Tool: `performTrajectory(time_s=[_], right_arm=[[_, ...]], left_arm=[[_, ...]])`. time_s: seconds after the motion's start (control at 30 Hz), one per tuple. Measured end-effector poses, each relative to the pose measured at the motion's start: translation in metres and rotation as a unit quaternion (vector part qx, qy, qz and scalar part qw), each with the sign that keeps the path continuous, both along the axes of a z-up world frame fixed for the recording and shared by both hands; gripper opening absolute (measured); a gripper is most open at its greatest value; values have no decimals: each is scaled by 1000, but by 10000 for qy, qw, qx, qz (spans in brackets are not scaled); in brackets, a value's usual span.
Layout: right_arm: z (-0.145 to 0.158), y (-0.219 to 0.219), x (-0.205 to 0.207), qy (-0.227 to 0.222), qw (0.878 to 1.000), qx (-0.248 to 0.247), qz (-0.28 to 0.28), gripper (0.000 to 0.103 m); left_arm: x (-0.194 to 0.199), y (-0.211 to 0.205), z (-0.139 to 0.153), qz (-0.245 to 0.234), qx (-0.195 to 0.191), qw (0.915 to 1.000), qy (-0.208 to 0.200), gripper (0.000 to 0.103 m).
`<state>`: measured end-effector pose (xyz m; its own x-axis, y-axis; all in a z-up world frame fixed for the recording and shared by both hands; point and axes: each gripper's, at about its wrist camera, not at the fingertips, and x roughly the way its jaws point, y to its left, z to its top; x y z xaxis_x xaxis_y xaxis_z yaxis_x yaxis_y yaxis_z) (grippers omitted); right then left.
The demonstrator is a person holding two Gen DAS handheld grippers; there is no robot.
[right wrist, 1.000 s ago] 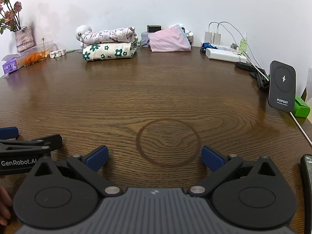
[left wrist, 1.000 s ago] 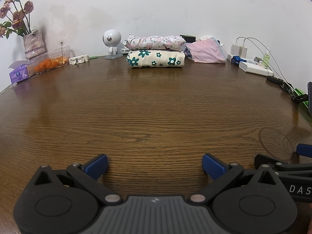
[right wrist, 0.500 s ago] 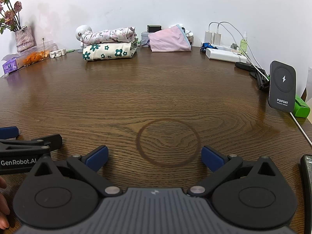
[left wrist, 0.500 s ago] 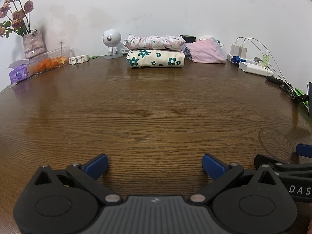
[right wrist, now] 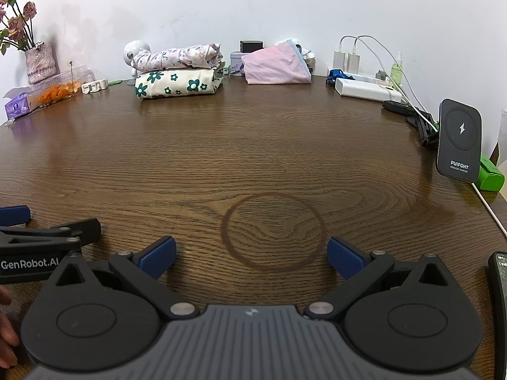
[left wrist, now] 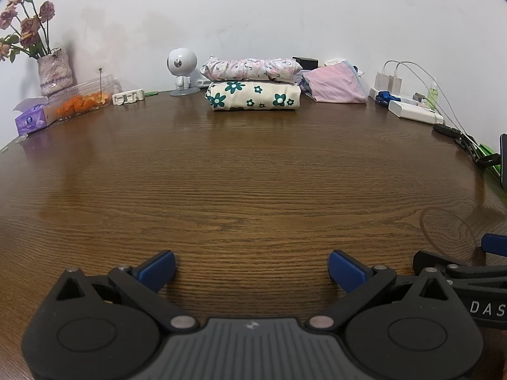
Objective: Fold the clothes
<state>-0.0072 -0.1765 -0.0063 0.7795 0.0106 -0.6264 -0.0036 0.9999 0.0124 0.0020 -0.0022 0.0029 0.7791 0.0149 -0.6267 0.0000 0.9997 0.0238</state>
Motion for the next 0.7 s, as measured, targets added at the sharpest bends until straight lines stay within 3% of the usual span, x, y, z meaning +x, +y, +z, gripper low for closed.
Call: performTrajectory(time_s=[0.13, 0.3, 0.43, 0.5, 0.57, 0.7], right_arm=[[1, -2, 1, 26, 10000, 41, 1, 103], [39, -36, 43, -70, 9986, 522, 55, 102], [95, -90, 115, -772, 9929, 868, -240, 101], [120, -111, 163, -932, 9915, 868, -276, 95], [139, -131, 218, -897, 9920, 856, -250, 87], [147, -160, 321, -523, 9923, 1017, -468, 71]], left_arm=[[7, -2, 7, 2, -120, 9999, 19, 100], [56, -5, 46, -344, -874, 9951, -299, 100], [140, -27, 89, -729, -1297, 9870, -616, 99], [190, -50, 103, -1081, -1435, 9814, -679, 99], [236, -72, 110, -1230, -1372, 9804, -693, 99], [332, -102, 96, -845, -1448, 9849, -428, 91]])
